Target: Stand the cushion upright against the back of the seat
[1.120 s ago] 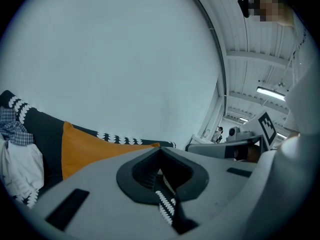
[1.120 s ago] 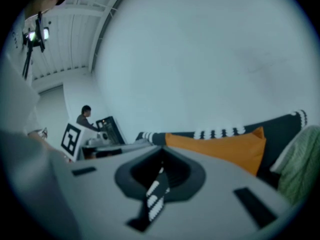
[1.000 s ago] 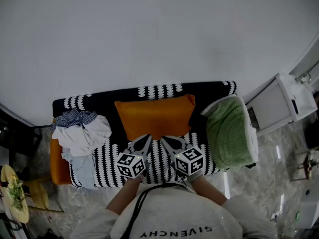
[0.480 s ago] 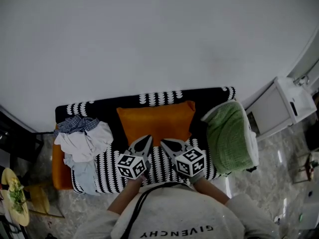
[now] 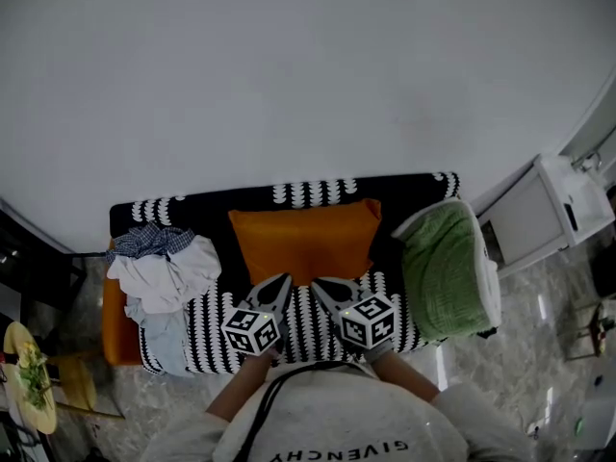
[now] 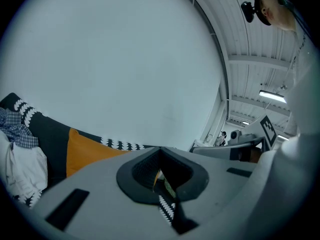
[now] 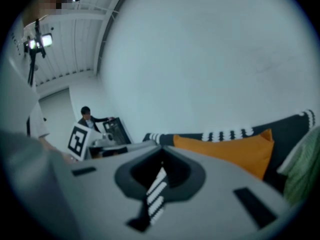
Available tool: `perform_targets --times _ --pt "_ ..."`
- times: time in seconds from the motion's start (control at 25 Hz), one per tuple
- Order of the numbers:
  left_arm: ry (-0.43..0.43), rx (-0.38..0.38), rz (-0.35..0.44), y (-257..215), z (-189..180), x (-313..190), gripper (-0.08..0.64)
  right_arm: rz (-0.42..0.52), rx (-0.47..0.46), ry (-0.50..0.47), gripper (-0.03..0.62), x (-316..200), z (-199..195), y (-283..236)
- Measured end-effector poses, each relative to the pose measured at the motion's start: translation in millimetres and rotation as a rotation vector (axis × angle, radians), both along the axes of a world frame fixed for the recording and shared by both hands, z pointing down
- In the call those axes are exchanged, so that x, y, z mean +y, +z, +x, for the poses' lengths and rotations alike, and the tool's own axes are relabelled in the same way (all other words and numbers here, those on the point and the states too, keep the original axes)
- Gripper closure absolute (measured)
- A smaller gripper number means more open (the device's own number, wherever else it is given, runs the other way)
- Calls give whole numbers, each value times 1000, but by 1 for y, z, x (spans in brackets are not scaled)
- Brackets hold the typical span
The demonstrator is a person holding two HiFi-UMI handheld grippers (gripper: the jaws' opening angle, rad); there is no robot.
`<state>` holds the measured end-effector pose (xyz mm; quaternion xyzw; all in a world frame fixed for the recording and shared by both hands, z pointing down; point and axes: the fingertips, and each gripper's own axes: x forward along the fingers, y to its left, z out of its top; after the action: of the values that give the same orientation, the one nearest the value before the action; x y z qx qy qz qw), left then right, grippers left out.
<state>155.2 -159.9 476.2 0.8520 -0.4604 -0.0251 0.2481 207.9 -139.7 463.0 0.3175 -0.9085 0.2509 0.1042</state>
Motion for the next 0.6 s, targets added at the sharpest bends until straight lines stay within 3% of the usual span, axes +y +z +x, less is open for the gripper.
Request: perform_targets --times 0.6 --pt "66 -8 -34 13 6 4 535 -43 2 55 574 3 3 18"
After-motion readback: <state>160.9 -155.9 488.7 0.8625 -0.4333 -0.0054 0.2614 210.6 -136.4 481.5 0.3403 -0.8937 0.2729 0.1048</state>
